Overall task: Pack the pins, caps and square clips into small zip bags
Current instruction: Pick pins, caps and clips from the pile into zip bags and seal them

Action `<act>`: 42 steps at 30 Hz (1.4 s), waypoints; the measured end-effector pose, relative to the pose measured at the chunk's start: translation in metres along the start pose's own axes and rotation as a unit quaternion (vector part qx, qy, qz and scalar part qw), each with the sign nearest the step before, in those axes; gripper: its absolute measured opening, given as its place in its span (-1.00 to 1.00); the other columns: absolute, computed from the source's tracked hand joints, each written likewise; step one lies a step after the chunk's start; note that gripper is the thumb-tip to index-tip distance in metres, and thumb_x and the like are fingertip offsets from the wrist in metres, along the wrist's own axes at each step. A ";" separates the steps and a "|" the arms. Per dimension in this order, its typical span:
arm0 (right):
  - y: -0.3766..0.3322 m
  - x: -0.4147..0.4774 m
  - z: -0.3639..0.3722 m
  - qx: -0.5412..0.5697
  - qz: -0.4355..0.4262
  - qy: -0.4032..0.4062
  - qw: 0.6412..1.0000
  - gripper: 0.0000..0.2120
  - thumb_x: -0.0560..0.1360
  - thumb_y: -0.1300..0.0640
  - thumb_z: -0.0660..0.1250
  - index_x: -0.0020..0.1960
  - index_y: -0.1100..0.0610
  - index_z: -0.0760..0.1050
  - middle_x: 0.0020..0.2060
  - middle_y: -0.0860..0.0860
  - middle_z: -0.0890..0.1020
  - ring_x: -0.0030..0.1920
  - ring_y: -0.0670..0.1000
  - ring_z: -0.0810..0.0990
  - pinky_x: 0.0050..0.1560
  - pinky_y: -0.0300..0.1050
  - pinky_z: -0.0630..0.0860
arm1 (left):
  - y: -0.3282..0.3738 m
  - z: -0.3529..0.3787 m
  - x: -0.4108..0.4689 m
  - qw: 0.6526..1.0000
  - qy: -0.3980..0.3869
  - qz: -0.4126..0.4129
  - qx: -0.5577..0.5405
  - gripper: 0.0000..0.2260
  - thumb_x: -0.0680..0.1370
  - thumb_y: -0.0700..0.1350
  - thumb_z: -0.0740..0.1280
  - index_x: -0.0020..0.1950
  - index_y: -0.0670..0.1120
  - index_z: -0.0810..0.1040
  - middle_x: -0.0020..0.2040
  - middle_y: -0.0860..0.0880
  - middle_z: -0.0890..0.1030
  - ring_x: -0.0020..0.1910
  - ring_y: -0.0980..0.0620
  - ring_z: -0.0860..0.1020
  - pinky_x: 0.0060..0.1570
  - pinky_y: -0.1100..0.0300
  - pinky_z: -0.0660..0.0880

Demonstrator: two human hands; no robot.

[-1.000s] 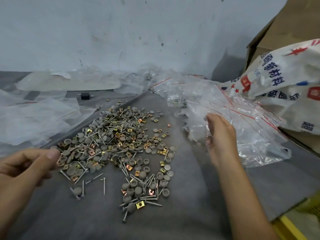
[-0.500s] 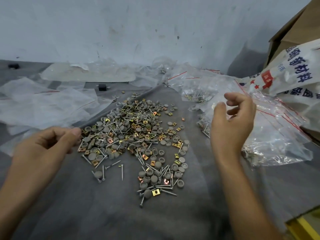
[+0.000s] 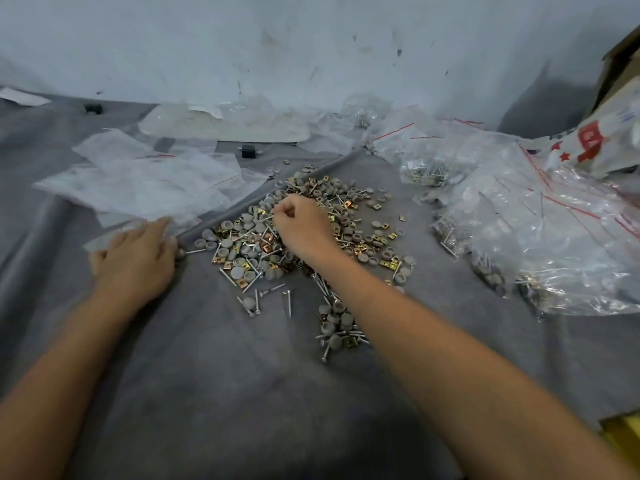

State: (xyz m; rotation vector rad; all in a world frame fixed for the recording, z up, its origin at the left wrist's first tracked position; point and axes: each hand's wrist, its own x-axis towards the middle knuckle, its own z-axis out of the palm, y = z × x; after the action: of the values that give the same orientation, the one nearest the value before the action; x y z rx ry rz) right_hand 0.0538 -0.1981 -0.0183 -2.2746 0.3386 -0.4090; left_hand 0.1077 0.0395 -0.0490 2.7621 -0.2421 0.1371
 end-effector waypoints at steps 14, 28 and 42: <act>0.016 0.015 0.018 -0.166 -0.075 0.003 0.983 -0.78 0.66 0.01 0.13 0.06 0.11 0.49 0.03 0.04 0.47 0.02 0.03 0.38 -0.05 -0.03 0.35 | -0.002 -0.017 -0.001 0.993 0.103 0.023 -0.057 -0.81 0.58 -0.22 0.35 0.14 -0.19 0.70 0.10 -0.33 0.67 0.16 -0.38 0.56 0.21 -0.14 0.46; 0.014 0.013 0.017 -0.057 -0.003 0.039 0.998 -0.62 0.65 -0.03 0.11 -0.31 0.07 0.34 -0.24 0.06 0.51 -0.26 0.06 0.46 -0.35 -0.10 0.21 | -0.006 -0.043 -0.010 0.984 0.136 -0.065 -0.097 -0.71 0.61 0.15 0.25 0.04 -0.02 0.63 0.07 -0.17 0.67 0.10 -0.32 0.58 0.06 -0.15 0.49; 0.013 -0.001 0.003 -0.118 -0.092 0.085 0.985 -0.80 0.61 -0.01 0.26 -0.07 0.06 0.58 -0.11 -0.02 0.59 -0.03 0.03 0.48 -0.01 -0.02 0.42 | 0.067 -0.034 -0.059 0.843 -0.123 0.103 -0.513 -0.80 0.69 -0.27 0.21 -0.04 -0.14 0.58 -0.30 -0.10 0.46 -0.37 0.07 0.36 -0.40 0.29 0.29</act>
State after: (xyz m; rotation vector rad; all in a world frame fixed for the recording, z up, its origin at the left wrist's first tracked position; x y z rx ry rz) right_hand 0.0530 -0.2042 -0.0305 -2.5193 0.2764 -0.6937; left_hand 0.0355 -0.0013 -0.0014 1.6627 -0.5037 -0.2382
